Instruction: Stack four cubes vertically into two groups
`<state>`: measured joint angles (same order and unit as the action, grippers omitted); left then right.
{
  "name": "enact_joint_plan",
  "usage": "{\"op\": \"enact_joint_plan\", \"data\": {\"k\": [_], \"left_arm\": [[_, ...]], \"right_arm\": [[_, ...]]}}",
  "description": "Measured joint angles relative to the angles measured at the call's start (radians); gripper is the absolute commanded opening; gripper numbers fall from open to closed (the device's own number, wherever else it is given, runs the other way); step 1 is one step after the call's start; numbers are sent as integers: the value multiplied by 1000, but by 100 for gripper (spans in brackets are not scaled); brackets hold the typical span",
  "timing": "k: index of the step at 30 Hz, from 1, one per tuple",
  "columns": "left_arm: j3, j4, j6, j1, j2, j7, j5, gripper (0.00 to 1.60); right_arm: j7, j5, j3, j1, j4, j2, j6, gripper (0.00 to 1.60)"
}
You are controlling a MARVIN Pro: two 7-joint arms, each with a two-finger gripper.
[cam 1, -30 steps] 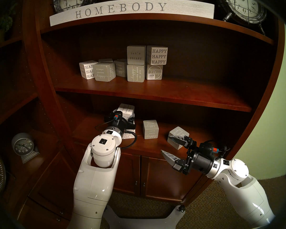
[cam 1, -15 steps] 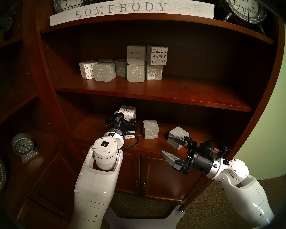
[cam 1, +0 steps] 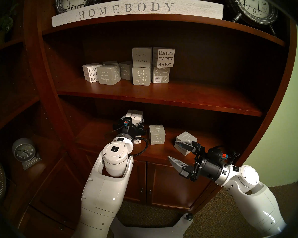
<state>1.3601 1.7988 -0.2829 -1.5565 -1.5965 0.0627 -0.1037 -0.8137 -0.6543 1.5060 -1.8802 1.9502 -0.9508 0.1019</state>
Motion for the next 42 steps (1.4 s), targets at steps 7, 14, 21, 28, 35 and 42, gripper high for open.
{"op": "enact_joint_plan", "data": {"k": [7,14,21,28,35,42], "left_arm": [[-48,-8,-18,9,2,100,8,0],[-71,-13,-18,13,3,166,3,0],[-79,-15,-17,16,4,191,8,0],[-90,-14,-17,16,5,218,29,0],[-98,-14,-15,15,7,247,50,0],[-101,-14,-12,14,9,261,62,0]], "right_arm": [[0,0,0,0,0,0,0,160],[0,0,0,0,0,0,0,160],[-1,1,1,0,0,-1,0,160],[-1,1,1,0,0,-1,-1,160],[-1,1,1,0,0,-1,-1,160],[-1,1,1,0,0,-1,-1,160]]}}
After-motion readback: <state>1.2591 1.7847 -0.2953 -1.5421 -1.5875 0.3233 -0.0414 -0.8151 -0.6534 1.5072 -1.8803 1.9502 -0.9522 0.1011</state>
